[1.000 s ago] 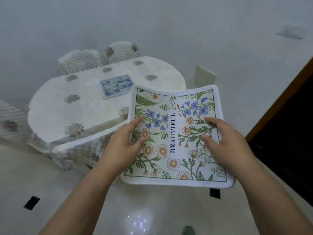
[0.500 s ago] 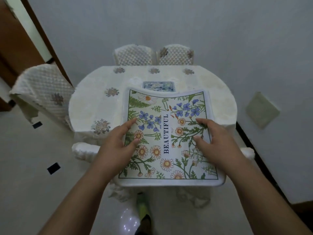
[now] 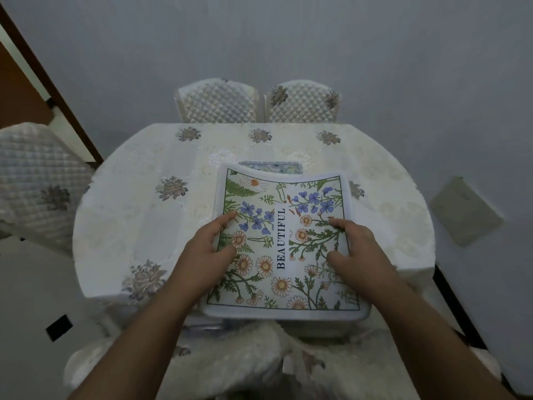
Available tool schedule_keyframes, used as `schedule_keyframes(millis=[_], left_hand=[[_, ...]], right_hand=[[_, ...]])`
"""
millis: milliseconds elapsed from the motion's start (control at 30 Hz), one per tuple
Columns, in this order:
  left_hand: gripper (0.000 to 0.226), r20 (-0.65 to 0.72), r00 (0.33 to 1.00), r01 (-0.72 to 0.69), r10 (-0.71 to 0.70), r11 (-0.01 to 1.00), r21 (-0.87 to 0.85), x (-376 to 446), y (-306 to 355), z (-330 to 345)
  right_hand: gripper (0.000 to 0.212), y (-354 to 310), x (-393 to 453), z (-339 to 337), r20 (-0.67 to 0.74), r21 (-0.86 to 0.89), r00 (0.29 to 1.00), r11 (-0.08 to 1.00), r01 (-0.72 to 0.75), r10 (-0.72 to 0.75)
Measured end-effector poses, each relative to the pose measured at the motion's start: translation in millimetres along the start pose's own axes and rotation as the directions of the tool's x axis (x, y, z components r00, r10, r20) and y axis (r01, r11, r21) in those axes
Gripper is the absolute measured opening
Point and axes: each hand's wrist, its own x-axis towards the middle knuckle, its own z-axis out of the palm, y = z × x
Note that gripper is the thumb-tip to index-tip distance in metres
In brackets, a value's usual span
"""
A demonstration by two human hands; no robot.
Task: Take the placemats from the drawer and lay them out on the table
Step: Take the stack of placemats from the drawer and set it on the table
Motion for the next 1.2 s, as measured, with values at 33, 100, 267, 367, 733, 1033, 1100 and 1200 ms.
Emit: schedule_keyframes(millis=[33,100,267,367,733,1033,1100,1200], left_hand=[[0.062,0.001,1.0,0.012,-0.011,1.0,-0.007,13.2,2.4,1.3],[0.06,0.001,1.0,0.029,-0.029,0.999,-0.036,40.1,7.4,4.7],[0.061,0.004,1.0,0.022,-0.022,1.0,-0.009,110.2,17.8,12.8],[0.065,-0.008,1.0,-0.008,0.008,0.999,0.037,155.8,28.4,14.1],[0.086,-0.134,0.974,0.201,-0.182,0.969,0.144,299.5,-68.7,29.2],[0.122,-0.019,0.974,0.192,-0.225,0.779,0.596,313.2,-183.3,76.7],[0.118,-0.073,0.978,0.2,-0.196,0.774,0.601,314.9,-190.3,84.2],[0.115,-0.15,0.984,0.162,-0.099,0.851,0.5,315.7,-203.0,87.8]], right_hand=[[0.061,0.4,15.8,1.9,0.011,-0.005,1.0,1.0,0.006,-0.006],[0.061,0.2,49.6,3.4,0.022,-0.008,1.0,1.0,0.02,-0.02],[0.059,1.2,133.3,-0.4,0.034,-0.026,0.997,0.997,0.072,-0.071],[0.054,1.3,185.3,-0.4,0.019,-0.017,0.993,0.993,0.121,-0.121],[0.071,56.0,343.7,60.5,0.117,0.178,0.991,0.98,-0.089,0.068],[0.1,145.9,322.1,157.0,0.253,-0.092,0.962,0.992,-0.082,0.103],[0.099,158.5,315.4,168.2,0.173,-0.105,0.984,0.994,-0.029,0.047],[0.102,172.0,315.4,177.7,0.101,-0.071,0.995,0.997,-0.017,0.024]])
